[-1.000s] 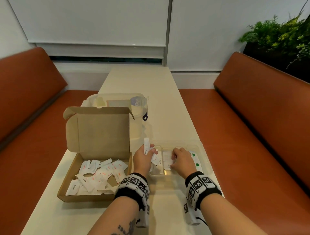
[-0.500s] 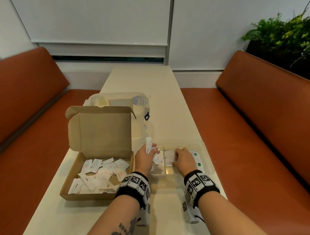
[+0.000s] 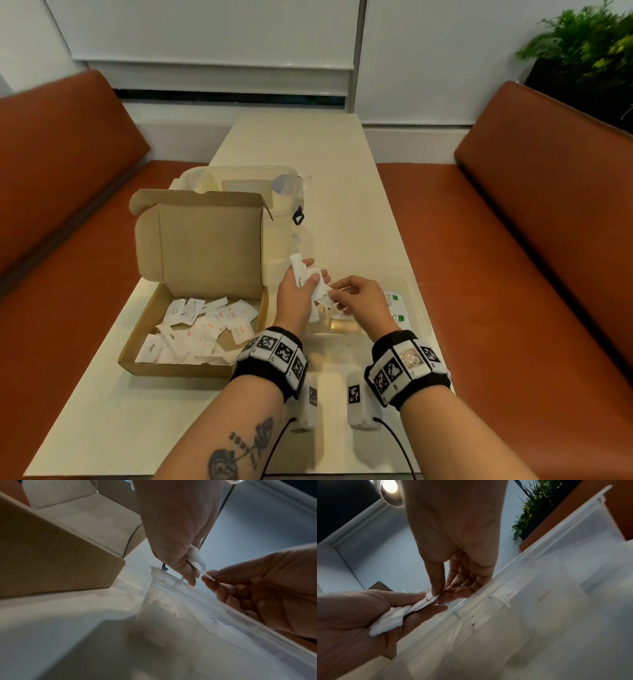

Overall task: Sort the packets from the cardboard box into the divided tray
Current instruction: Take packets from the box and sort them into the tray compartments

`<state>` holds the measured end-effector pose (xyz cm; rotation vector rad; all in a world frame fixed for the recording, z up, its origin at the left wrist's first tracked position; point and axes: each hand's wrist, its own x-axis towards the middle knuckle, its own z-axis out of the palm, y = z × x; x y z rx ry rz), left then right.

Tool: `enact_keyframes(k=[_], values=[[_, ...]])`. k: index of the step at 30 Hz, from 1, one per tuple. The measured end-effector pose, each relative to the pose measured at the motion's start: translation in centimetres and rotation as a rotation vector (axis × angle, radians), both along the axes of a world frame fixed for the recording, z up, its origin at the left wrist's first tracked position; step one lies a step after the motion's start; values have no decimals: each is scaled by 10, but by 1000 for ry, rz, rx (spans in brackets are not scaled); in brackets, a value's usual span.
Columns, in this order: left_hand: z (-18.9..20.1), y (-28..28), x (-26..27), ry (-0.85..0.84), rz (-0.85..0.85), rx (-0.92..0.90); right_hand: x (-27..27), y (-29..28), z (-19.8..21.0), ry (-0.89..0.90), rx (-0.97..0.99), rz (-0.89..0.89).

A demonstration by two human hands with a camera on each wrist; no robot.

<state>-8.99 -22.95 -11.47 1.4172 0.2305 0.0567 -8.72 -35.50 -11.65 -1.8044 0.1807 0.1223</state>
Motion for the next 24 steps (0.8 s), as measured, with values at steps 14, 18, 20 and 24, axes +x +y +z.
enact_keyframes(k=[14, 18, 20, 24], values=[[-23, -24, 9, 38, 112, 24, 8, -30, -8, 49, 425, -113], [-20, -28, 7, 35, 64, 10, 9, -28, -9, 16, 418, -134], [-19, -27, 5, 35, 53, -5, 10, -26, -10, 1, 338, -134], [-14, -19, 4, 27, 26, 116, 11, -25, -8, -3, 180, -72]])
